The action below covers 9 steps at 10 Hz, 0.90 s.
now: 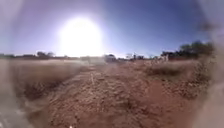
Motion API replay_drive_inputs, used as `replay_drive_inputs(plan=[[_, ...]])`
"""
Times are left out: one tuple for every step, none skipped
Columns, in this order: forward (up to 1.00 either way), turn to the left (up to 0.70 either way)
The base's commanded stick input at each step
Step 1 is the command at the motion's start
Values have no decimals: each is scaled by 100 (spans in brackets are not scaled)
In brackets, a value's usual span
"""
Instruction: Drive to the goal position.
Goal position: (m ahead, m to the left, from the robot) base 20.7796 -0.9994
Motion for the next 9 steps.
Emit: replay_drive_inputs(plan=[[50,0],[50,0],[50,0],[50,0],[50,0],[50,0],[50,0],[50,0],[50,0]])
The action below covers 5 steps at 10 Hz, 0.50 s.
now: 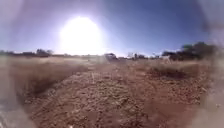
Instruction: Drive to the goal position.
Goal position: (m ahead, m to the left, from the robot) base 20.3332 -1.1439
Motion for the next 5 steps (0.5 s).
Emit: replay_drive_inputs(plan=[[50,0],[50,0],[50,0],[50,0],[50,0]])
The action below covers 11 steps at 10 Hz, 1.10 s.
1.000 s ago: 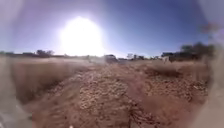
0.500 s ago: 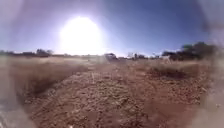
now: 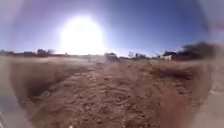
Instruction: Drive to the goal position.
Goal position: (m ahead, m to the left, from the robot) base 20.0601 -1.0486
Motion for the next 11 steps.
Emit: replay_drive_inputs(plan=[[50,0],[50,0],[50,0],[50,0],[50,0],[50,0],[50,0],[50,0],[50,-26],[50,-50],[50,-50]])
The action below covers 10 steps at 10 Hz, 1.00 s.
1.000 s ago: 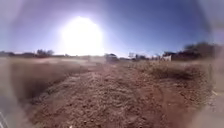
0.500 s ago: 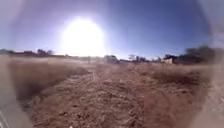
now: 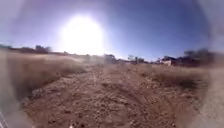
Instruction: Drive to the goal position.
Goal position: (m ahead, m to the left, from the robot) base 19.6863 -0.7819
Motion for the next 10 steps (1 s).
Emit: replay_drive_inputs(plan=[[50,-18],[50,0],[50,0],[50,0],[50,0],[50,0],[50,0],[50,0],[50,0],[50,0]])
